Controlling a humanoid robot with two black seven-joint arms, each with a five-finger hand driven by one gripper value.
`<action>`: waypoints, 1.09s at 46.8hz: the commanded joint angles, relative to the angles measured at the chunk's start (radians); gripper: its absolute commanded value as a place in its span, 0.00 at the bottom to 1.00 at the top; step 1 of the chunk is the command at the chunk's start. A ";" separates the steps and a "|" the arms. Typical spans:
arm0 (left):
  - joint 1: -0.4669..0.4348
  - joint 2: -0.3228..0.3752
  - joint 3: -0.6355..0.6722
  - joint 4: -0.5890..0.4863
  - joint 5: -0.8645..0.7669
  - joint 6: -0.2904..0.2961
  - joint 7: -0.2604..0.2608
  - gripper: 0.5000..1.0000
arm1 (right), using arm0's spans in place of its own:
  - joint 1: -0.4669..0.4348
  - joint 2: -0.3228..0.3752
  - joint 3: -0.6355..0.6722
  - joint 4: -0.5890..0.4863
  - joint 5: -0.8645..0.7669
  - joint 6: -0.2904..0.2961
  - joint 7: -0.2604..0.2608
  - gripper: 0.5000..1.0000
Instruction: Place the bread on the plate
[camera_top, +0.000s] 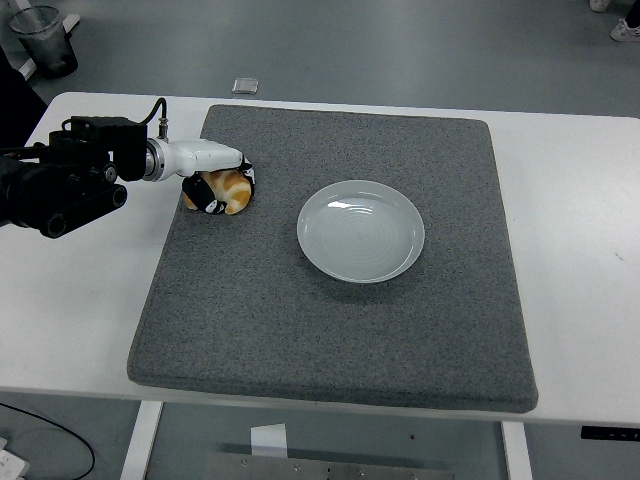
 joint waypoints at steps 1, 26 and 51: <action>-0.002 -0.001 0.000 0.001 0.009 0.010 0.002 0.00 | 0.000 0.000 0.000 0.000 -0.001 -0.001 0.000 0.86; -0.017 -0.012 -0.003 0.018 0.013 0.022 0.006 0.00 | 0.000 0.000 0.000 0.000 -0.001 -0.001 0.000 0.86; -0.159 0.040 -0.008 -0.014 -0.005 0.011 0.005 0.00 | 0.000 0.000 0.000 0.000 -0.001 -0.001 0.002 0.86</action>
